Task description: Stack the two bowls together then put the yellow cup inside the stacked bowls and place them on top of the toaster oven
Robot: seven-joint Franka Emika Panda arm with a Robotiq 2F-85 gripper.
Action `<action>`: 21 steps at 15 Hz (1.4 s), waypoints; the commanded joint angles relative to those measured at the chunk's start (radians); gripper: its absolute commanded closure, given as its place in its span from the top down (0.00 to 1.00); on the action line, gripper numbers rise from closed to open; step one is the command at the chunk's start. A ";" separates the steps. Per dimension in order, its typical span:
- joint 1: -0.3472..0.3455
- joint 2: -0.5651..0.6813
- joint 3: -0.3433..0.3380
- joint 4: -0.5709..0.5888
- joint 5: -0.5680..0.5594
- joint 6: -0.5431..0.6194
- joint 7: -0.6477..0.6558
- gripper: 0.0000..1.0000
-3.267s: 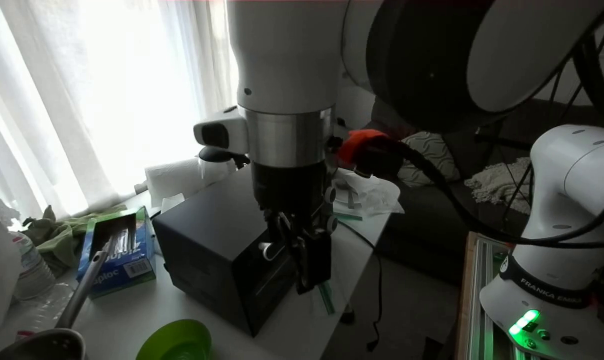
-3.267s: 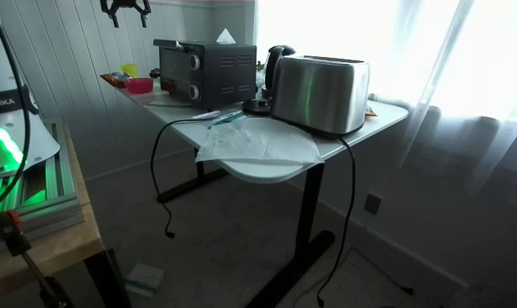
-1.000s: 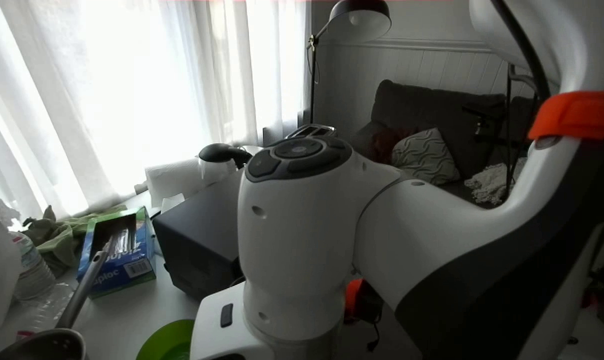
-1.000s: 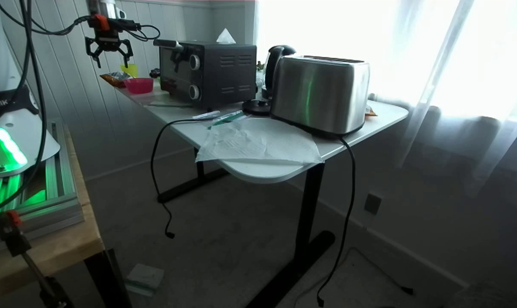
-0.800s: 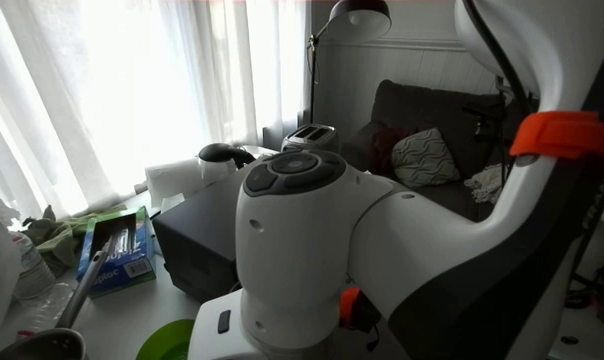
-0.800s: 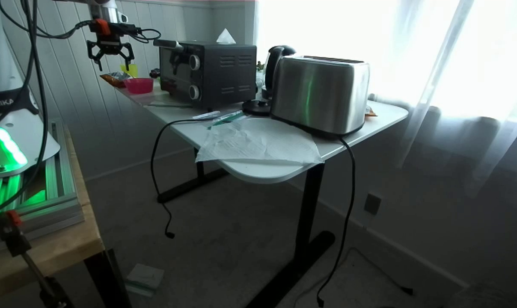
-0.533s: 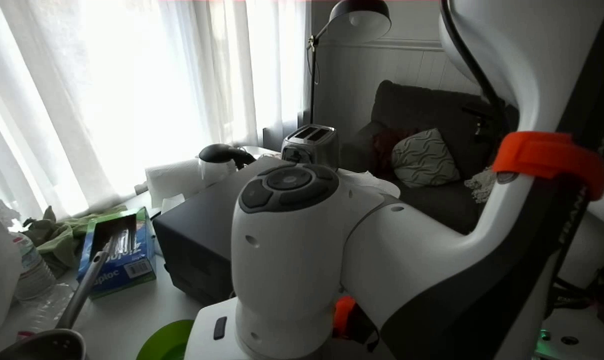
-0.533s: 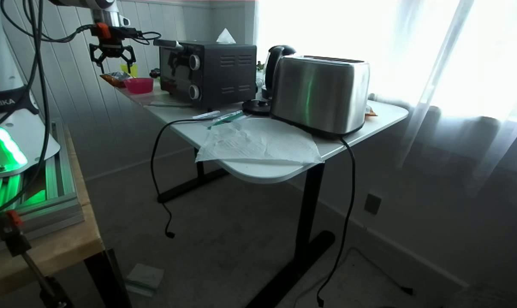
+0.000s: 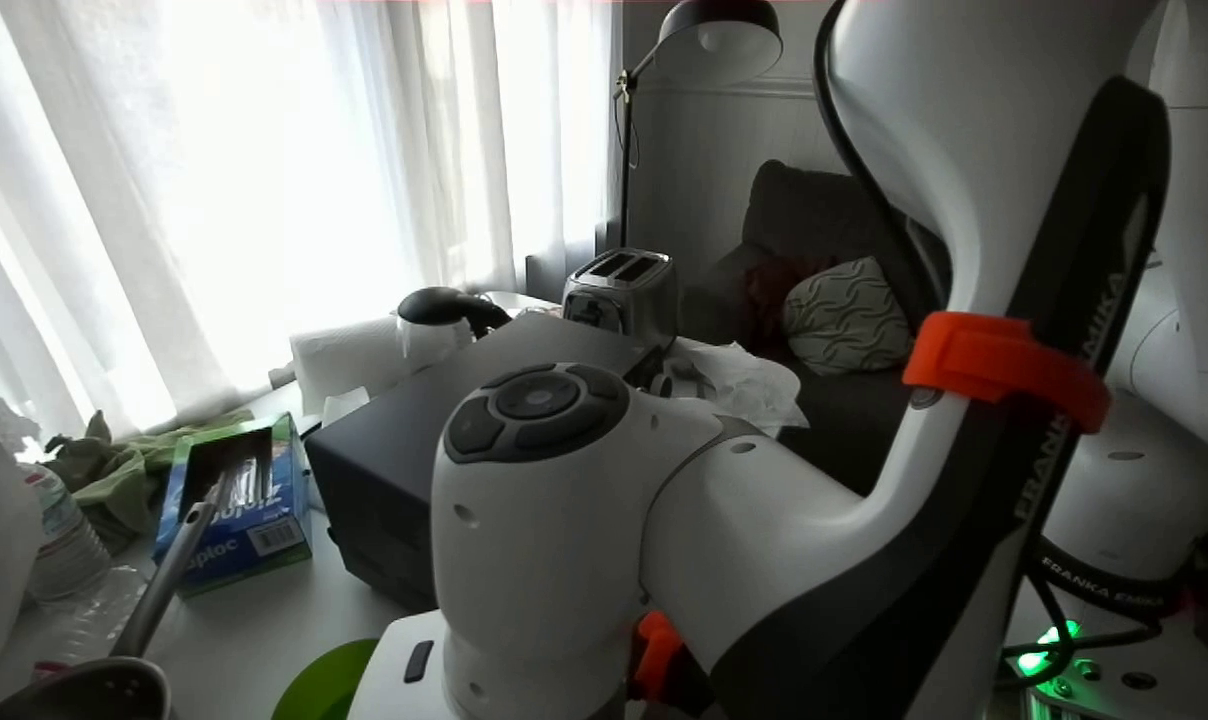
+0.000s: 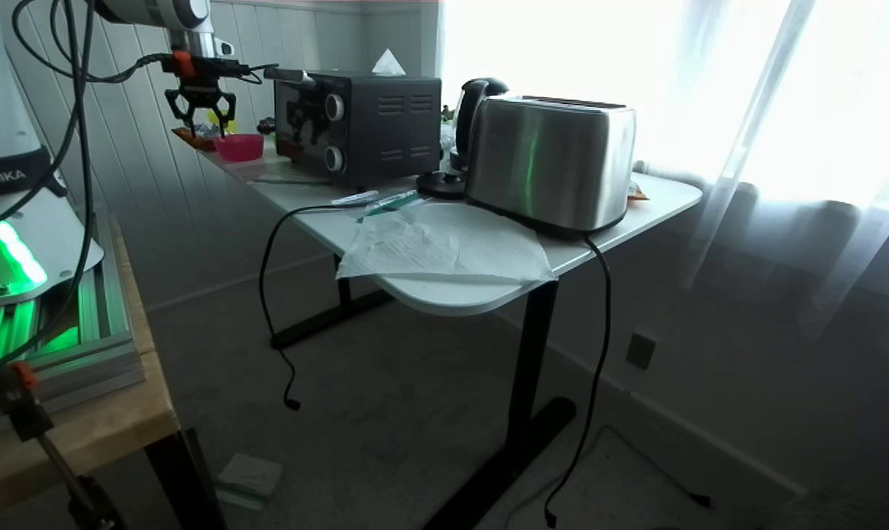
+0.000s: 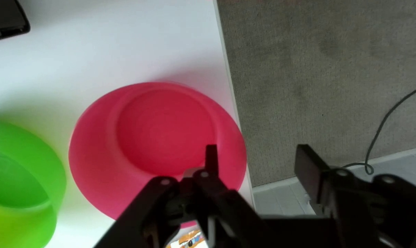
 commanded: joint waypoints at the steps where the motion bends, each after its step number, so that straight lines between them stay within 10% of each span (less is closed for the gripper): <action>1: 0.015 0.050 -0.016 0.028 -0.030 0.032 0.046 0.31; 5: 0.018 0.059 -0.025 0.032 -0.037 0.054 0.064 0.02; 21: 0.031 -0.147 0.018 0.071 -0.083 -0.162 0.041 0.01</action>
